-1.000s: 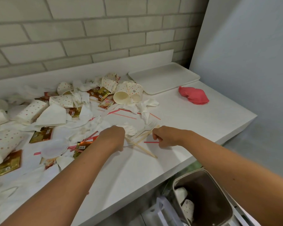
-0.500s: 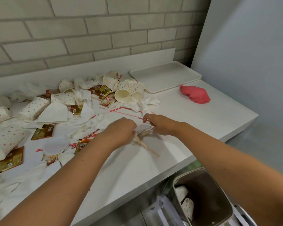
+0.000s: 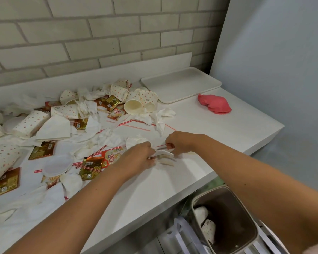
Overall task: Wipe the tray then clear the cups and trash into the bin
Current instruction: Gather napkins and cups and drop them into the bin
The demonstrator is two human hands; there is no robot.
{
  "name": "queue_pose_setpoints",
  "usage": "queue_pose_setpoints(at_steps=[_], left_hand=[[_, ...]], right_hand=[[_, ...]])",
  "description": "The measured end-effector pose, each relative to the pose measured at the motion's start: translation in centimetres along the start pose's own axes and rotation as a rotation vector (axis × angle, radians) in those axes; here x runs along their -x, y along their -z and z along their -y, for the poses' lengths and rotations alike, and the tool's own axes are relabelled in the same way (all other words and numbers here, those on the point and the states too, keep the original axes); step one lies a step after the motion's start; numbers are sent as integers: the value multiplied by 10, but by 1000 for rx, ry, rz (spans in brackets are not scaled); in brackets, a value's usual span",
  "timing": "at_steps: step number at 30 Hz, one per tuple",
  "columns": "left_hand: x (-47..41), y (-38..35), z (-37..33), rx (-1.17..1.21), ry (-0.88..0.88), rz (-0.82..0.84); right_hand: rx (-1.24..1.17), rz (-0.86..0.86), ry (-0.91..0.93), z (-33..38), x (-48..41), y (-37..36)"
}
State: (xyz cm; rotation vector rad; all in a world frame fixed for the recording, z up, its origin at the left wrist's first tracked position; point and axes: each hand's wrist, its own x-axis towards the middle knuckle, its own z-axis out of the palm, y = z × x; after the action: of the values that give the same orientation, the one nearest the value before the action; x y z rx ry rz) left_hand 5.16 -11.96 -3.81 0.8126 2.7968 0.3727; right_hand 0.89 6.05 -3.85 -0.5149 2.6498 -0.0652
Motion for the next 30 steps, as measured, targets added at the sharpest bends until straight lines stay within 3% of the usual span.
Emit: queue_pose_setpoints(at_steps=[9, 14, 18, 21, 24, 27, 30], left_hand=[[-10, 24, 8, 155, 98, -269], [-17, 21, -10, 245, 130, -371], [-24, 22, -32, 352, 109, -399], [-28, 23, -56, 538, 117, -414], [-35, 20, -86, 694, 102, -388], [-41, 10, -124, 761, 3, -330], [-43, -12, -162, 822, -116, -192]], right_hand=[[44, 4, -134, 2, 12, -12], [183, -235, -140, 1, 14, -38], [130, -230, -204, -9, 21, -39], [-112, -178, -313, -20, 39, -25], [-422, -236, -351, -42, 67, -7], [-869, -285, -381, -64, 106, -4], [-1205, -174, -338, -80, 149, -12]])
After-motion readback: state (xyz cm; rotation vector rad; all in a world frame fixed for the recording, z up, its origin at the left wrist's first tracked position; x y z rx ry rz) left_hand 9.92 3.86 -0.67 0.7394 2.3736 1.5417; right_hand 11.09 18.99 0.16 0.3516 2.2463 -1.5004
